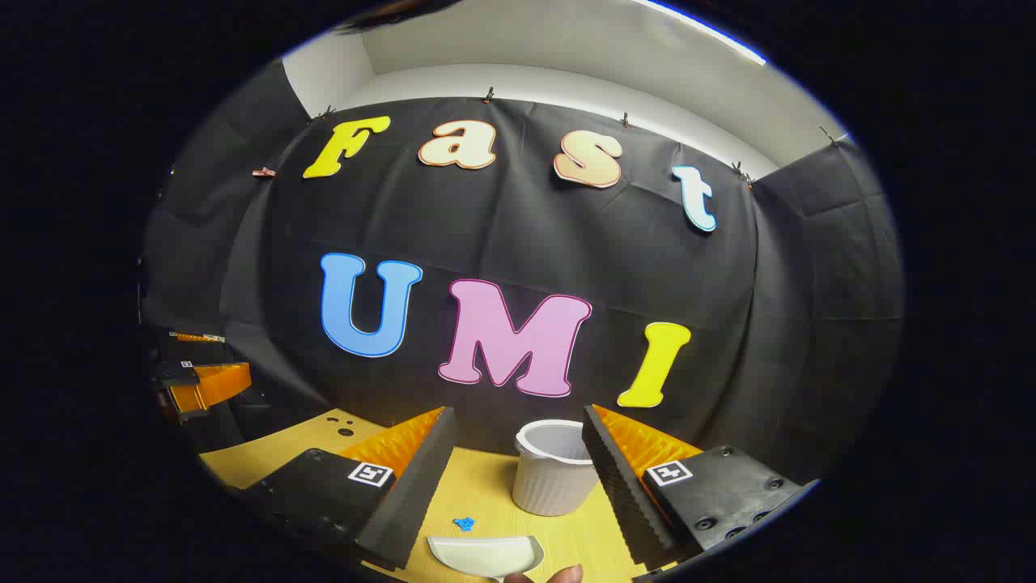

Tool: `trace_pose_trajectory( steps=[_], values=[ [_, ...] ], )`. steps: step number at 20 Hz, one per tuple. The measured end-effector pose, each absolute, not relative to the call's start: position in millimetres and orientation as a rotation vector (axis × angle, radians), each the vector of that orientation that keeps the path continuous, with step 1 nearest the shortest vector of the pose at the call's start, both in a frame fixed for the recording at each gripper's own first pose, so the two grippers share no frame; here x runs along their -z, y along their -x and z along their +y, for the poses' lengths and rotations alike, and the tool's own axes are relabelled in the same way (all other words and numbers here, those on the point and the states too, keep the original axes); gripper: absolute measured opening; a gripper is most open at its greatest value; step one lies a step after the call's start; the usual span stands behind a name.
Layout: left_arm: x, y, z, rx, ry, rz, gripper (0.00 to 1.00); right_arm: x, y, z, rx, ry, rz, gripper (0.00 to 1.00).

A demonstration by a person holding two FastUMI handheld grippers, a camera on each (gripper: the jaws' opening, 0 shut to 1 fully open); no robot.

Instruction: Pick up the small broom and dustpan from the desktop, sweep the trash into the dustpan with the broom, and then empty the trash into the garbage bin.

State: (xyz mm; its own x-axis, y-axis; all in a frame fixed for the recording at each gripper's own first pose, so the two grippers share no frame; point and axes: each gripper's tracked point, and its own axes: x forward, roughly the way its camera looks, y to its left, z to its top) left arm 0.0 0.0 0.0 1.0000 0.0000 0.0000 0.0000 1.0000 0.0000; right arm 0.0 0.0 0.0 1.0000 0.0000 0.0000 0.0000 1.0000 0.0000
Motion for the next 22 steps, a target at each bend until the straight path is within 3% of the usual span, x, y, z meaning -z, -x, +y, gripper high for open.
trace_pose_trajectory(
  steps=[10,16,18,22],
  values=[
    [6,-23,-4,0.020,-0.019,0.013,0.95,10,-10,-1,-0.015,-0.004,0.024,0.97],
    [13,-36,-11,0.009,-0.018,0.025,0.95,19,-17,3,-0.091,0.001,0.035,0.98],
    [16,-38,-16,0.013,-0.023,0.027,0.95,39,-16,5,-0.128,0.008,0.107,0.97],
    [26,-40,-20,0.017,-0.033,0.048,0.95,121,10,13,-0.235,-0.016,0.444,0.98]
  ],
)
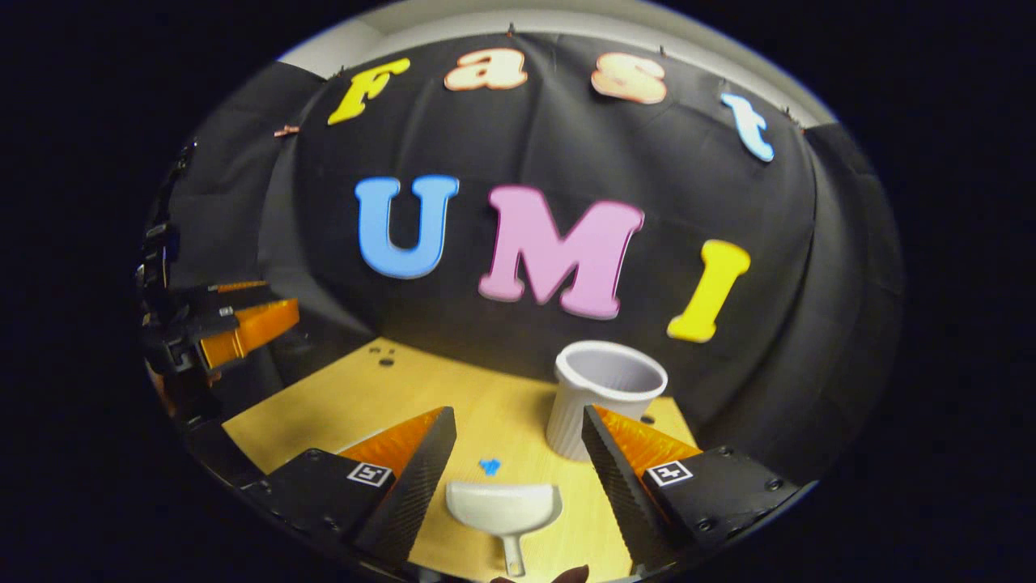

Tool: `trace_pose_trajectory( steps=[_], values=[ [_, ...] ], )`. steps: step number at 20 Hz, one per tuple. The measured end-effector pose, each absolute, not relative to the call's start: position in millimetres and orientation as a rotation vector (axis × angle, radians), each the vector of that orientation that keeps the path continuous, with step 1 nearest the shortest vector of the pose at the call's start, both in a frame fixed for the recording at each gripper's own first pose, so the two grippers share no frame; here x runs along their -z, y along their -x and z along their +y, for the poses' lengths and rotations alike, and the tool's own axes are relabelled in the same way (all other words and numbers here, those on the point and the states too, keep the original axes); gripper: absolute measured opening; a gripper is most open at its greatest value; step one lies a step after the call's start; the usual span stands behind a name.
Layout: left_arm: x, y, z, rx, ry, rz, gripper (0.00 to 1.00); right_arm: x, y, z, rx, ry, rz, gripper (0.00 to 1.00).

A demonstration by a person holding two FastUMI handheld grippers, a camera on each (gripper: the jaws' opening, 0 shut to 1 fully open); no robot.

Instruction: Pick up the small broom and dustpan from the desktop, sweep the trash into the dustpan with the broom, and then empty the trash into the garbage bin.

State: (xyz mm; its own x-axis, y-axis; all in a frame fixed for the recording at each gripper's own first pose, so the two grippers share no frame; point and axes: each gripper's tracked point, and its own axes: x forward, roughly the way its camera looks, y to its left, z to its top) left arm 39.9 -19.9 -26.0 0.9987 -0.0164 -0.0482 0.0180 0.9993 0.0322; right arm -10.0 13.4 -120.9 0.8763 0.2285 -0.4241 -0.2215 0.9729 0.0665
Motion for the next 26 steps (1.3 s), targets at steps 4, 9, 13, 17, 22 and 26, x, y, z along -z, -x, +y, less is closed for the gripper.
trace_pose_trajectory(
  steps=[4,9,13,17,22,26],
  values=[
    [44,-38,-22,0.014,-0.030,0.088,0.95,212,48,3,-0.243,-0.066,0.753,0.97],
    [64,-30,-18,-0.003,-0.038,0.134,0.95,314,77,2,-0.253,-0.072,1.019,0.96],
    [75,-27,-11,-0.031,-0.038,0.171,0.95,383,82,5,-0.259,-0.024,1.152,0.95],
    [83,-24,-4,-0.052,-0.047,0.202,0.95,432,83,19,-0.270,-0.058,1.253,0.92],
    [92,-21,-2,-0.068,-0.058,0.240,0.96,465,79,25,-0.278,-0.010,1.329,0.88],
    [100,-21,0,-0.081,-0.054,0.267,0.94,473,72,35,-0.299,-0.010,1.356,0.86]
  ],
)
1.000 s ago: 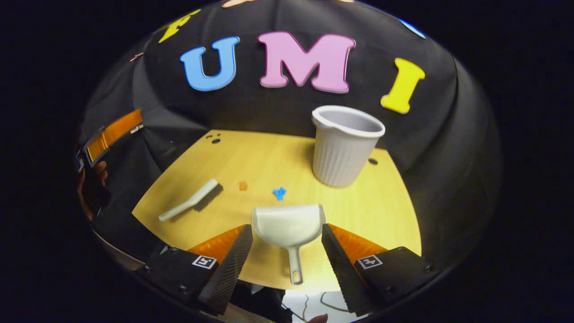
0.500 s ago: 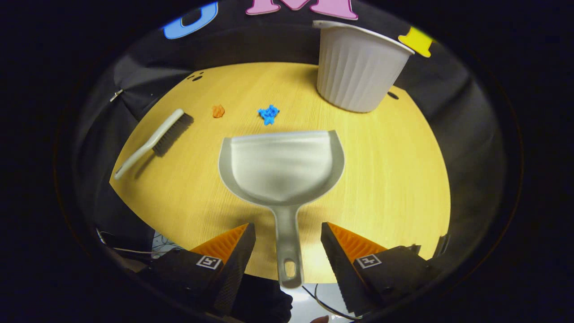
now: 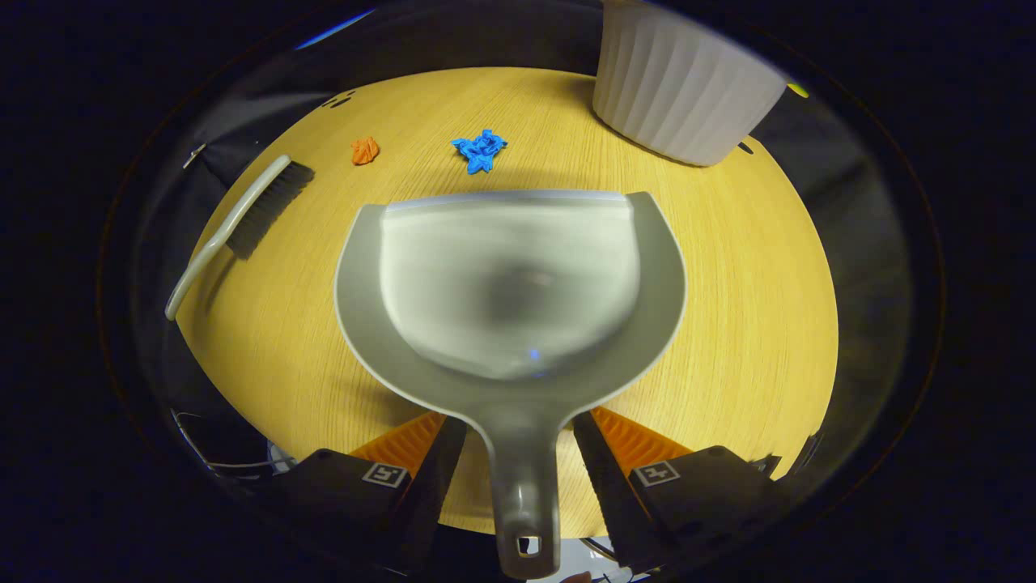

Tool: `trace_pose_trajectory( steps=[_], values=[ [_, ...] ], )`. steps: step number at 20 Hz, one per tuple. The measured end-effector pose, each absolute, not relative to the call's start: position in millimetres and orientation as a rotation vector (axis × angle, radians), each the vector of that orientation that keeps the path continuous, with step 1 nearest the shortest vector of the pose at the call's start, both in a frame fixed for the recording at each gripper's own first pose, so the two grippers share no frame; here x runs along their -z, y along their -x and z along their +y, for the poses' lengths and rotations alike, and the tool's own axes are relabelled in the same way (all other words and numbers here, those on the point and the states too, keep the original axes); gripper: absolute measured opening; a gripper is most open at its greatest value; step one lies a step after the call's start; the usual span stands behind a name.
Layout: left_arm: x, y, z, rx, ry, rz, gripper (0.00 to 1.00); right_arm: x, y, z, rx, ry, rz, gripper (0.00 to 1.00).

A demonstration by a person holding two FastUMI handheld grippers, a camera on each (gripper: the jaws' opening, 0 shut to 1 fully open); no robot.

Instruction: Pick up the small broom and dustpan from the desktop, sweep the trash into the dustpan with the broom, and then empty the trash into the garbage bin.

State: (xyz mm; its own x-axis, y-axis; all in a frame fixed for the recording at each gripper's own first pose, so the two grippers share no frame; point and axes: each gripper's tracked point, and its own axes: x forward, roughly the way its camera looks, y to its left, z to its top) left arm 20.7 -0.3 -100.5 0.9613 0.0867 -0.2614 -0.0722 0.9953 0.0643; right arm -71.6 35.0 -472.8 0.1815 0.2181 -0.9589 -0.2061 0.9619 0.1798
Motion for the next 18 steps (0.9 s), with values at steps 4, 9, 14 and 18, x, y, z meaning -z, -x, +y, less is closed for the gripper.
trace_pose_trajectory(
  steps=[4,9,14,18],
  values=[
    [111,-20,3,-0.096,-0.046,0.299,0.94,473,63,32,-0.267,-0.035,1.388,0.63],
    [130,-22,7,-0.100,-0.055,0.343,0.94,475,62,31,-0.278,-0.030,1.361,0.41],
    [177,-31,12,-0.048,-0.080,0.488,0.94,469,62,29,-0.337,0.002,1.310,0.39],
    [243,-32,8,0.060,-0.071,0.735,0.94,442,63,26,-0.396,-0.007,1.273,0.36]
  ],
)
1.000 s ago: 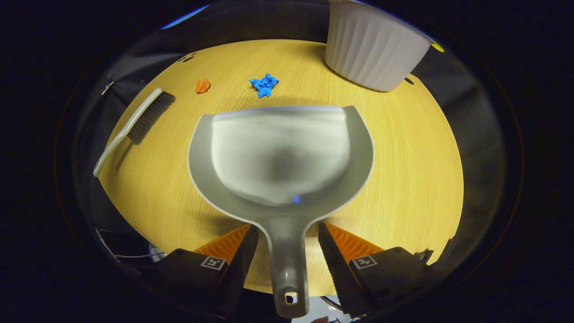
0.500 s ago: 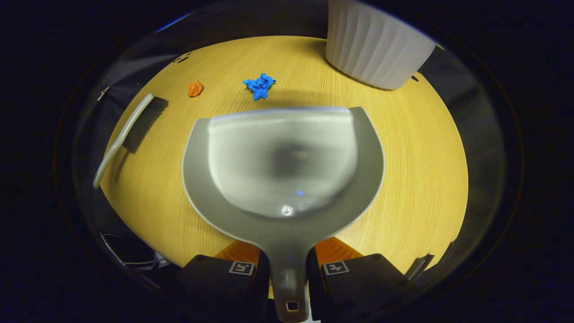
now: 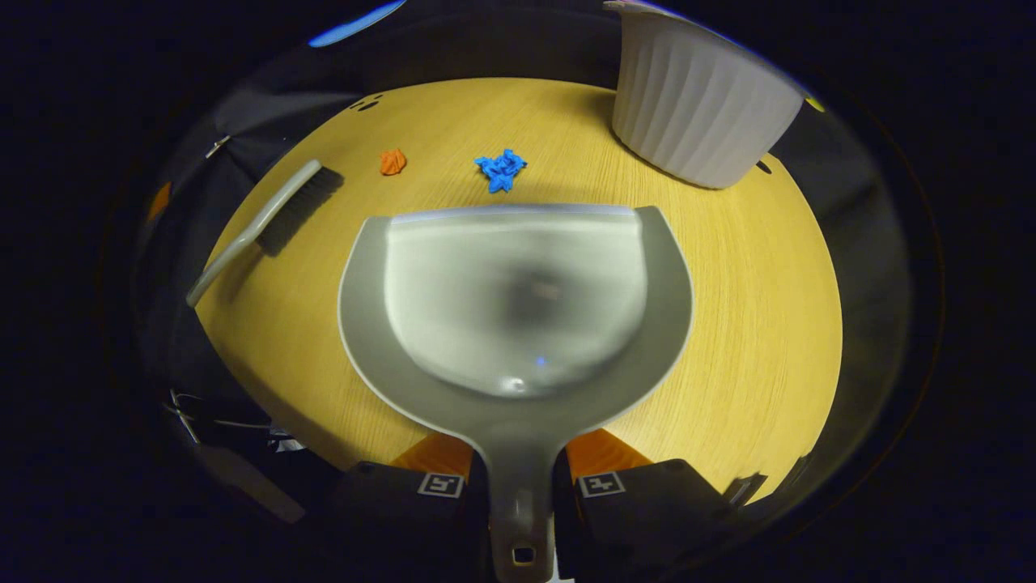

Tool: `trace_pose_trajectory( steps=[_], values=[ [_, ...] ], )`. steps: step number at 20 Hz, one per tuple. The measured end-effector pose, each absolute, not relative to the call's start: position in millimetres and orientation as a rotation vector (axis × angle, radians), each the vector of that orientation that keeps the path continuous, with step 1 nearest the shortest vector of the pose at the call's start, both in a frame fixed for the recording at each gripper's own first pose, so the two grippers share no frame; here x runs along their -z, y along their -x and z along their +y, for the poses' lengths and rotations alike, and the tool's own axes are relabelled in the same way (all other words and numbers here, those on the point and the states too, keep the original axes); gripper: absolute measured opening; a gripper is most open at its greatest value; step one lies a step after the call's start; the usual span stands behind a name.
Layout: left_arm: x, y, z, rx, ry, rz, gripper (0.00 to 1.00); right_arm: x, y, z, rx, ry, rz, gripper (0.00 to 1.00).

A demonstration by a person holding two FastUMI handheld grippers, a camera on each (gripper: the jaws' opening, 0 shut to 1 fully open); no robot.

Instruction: Pick up the small broom and dustpan from the desktop, sweep the trash into the dustpan with the broom, and then empty the trash into the garbage bin.

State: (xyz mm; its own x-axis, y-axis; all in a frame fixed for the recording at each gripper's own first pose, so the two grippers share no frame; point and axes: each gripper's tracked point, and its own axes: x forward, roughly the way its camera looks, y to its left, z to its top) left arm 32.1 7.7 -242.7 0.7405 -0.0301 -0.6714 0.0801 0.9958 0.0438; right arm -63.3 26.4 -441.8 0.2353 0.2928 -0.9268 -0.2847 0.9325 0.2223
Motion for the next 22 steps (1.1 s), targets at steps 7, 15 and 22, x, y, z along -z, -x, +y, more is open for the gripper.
trace_pose_trajectory(
  steps=[7,15,22],
  values=[
    [348,-26,13,0.139,-0.017,1.145,0.87,399,51,10,-0.386,-0.011,1.189,0.36],
    [420,-22,28,0.146,-0.070,1.357,0.75,388,62,-1,-0.365,0.001,1.203,0.36],
    [431,-25,26,0.169,-0.127,1.388,0.40,383,67,0,-0.422,0.049,1.253,0.36]
  ],
)
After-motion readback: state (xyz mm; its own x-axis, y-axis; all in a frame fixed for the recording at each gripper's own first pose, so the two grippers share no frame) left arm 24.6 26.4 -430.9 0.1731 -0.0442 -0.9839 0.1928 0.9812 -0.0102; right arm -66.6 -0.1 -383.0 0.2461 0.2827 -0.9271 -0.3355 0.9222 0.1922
